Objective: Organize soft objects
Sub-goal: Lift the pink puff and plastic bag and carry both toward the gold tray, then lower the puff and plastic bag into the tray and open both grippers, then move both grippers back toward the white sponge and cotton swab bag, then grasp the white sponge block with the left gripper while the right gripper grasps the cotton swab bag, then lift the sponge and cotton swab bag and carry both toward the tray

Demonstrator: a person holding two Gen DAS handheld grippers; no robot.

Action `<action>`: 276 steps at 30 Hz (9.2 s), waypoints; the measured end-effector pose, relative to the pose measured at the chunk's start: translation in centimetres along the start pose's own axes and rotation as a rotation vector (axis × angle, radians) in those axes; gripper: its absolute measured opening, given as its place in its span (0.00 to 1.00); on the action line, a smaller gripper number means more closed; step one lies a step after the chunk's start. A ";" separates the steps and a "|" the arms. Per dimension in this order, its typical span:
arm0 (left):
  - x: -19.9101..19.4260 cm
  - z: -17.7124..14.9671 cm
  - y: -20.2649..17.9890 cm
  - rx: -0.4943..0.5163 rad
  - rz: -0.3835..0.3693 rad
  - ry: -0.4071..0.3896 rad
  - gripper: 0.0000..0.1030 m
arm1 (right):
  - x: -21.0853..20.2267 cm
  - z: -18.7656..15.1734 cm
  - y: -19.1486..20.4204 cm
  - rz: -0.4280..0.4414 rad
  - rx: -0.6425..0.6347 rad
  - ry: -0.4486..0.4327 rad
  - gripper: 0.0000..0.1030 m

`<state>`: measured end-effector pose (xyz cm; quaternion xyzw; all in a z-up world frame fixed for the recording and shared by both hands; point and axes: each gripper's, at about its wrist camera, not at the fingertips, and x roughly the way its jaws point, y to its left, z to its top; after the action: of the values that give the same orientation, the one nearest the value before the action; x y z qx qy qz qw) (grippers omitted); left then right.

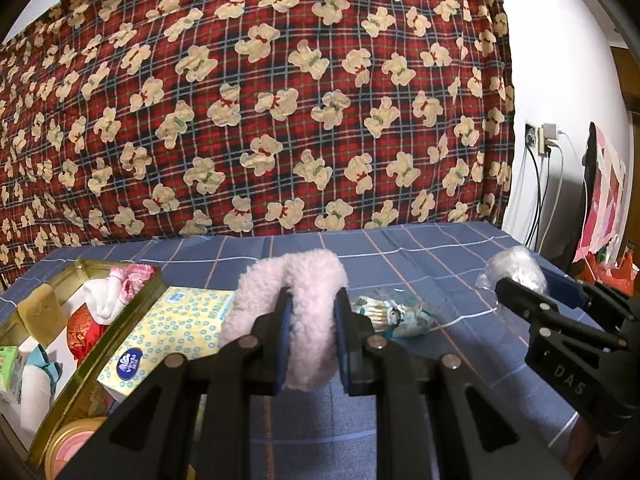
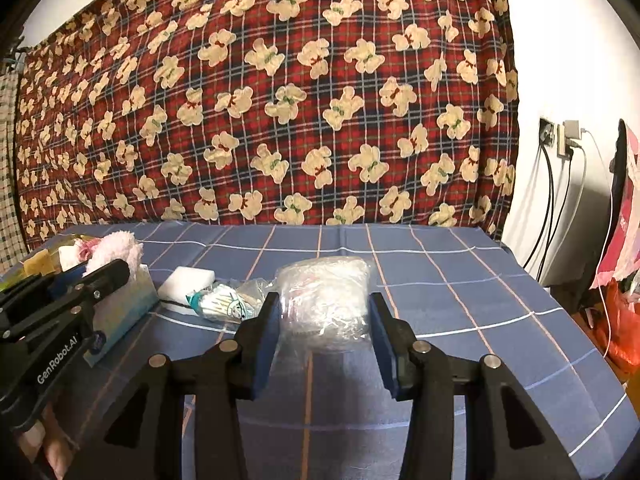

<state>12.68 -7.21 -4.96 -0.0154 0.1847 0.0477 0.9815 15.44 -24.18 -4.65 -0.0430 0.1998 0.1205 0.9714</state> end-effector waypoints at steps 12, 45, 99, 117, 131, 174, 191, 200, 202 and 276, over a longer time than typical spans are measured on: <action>-1.2 -0.2 0.6 -0.003 0.007 -0.030 0.17 | -0.8 -0.1 0.4 0.043 0.039 -0.029 0.45; -4.2 -1.2 4.9 -0.093 0.033 -0.072 0.17 | -0.8 -0.2 7.3 0.154 -0.002 -0.016 0.45; -4.3 -2.3 30.2 -0.316 0.299 0.214 0.35 | 3.9 4.8 33.8 0.577 -0.364 0.276 0.56; -6.1 0.2 23.1 -0.255 0.201 0.113 0.93 | 1.8 5.1 20.9 0.456 -0.180 0.156 0.69; -3.3 2.1 13.9 -0.166 0.006 0.181 0.98 | 7.5 2.6 6.8 0.200 -0.123 0.236 0.69; 13.7 6.2 1.9 0.100 0.013 0.614 0.86 | 15.8 1.5 0.9 0.260 -0.078 0.425 0.35; 18.8 3.6 0.1 0.100 -0.003 0.808 0.79 | 15.4 1.6 -1.3 0.276 0.028 0.410 0.35; 19.3 2.2 -0.8 0.157 0.060 0.792 0.52 | 15.7 1.5 -1.1 0.284 0.023 0.423 0.37; 19.1 2.2 -0.6 0.166 0.077 0.766 0.52 | 15.8 1.4 -1.0 0.276 0.017 0.426 0.37; 9.2 1.5 -1.2 -0.047 0.143 0.219 0.49 | 6.3 2.3 -0.5 0.141 0.013 0.004 0.35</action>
<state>21.88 -7.49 -6.87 -0.0305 0.2904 0.1202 0.9488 22.03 -23.04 -5.00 -0.0227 0.2050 0.1872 0.9604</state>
